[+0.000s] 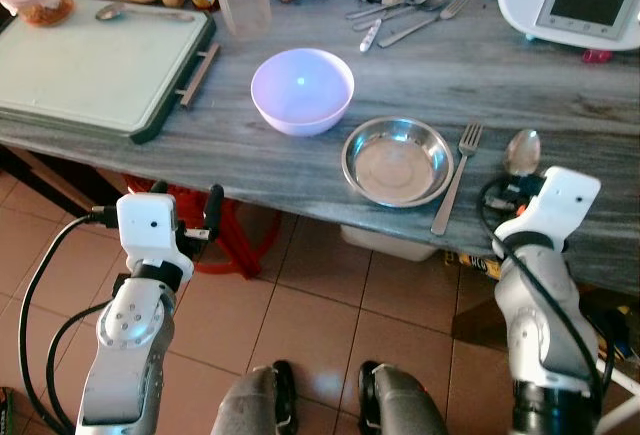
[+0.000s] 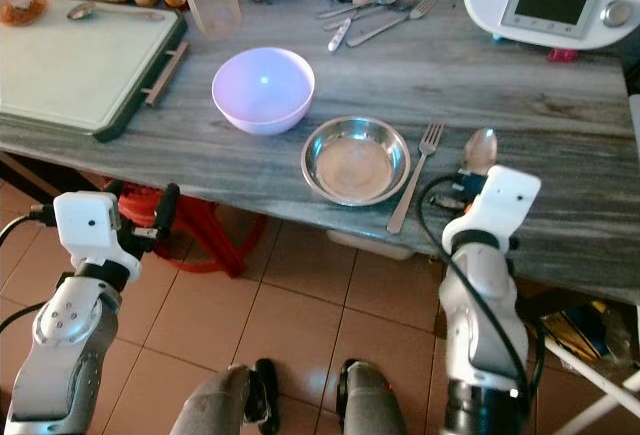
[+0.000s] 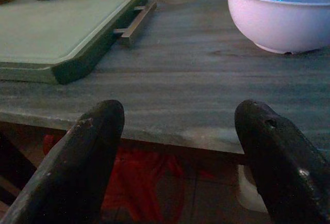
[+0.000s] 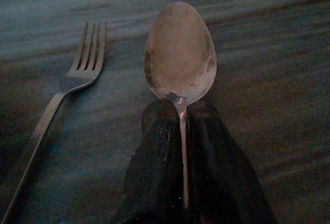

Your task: Setting the table

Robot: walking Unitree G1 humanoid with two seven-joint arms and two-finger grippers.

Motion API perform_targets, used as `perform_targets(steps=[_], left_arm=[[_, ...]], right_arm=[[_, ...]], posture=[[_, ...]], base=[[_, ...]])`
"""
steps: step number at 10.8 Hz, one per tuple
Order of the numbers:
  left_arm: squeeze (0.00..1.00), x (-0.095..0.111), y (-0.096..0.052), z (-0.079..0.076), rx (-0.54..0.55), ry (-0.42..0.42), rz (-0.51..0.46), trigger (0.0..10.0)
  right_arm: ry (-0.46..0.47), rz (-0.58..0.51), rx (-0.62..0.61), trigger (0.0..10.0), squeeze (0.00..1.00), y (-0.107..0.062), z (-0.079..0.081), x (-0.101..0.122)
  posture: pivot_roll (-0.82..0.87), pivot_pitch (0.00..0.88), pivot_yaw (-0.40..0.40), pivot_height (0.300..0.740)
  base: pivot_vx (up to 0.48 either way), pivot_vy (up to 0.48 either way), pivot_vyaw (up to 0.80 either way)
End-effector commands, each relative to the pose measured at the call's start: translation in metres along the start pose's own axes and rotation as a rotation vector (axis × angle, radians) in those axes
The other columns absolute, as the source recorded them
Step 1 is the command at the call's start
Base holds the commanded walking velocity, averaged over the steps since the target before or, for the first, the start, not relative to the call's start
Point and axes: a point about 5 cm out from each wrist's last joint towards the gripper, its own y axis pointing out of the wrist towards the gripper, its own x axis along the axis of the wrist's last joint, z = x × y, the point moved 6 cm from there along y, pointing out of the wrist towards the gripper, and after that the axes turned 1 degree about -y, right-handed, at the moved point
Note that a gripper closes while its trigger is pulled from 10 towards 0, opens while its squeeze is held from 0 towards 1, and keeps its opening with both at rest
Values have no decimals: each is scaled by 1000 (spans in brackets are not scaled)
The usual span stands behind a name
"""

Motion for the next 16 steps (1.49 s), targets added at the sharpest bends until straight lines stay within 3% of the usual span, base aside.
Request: perform_targets(steps=[1, 5, 6, 12, 16], left_arm=[[0, -5, -3, 1, -6, 3, 22, 10000], [0, -5, -5, 1, -10, 4, 27, 10000], [0, -5, -5, 1, -11, 4, 28, 10000], [0, -5, -6, -4, -40, -13, 33, 10000], [0, -6, -6, -4, -40, -16, 34, 10000]], right_arm=[[-1, 105, -34, 10000, 0, 0, -10, -27], [17, 124, -28, 10000, 0, 12, -5, -29], [28, 131, -31, 10000, 1000, 13, -5, -31], [-8, 115, -51, 10000, 1000, 10, -12, -31], [-86, -25, 37, 10000, 1000, 4, 5, 3]], posture=[[-28, 231, 74, 740], [-17, 240, 77, 740], [-17, 240, 77, 740], [-19, 245, 79, 740], [-22, 243, 78, 740]], base=[[0, 0, 0], [0, 0, 0], [0, 0, 0], [0, 0, 0], [0, 0, 0]])
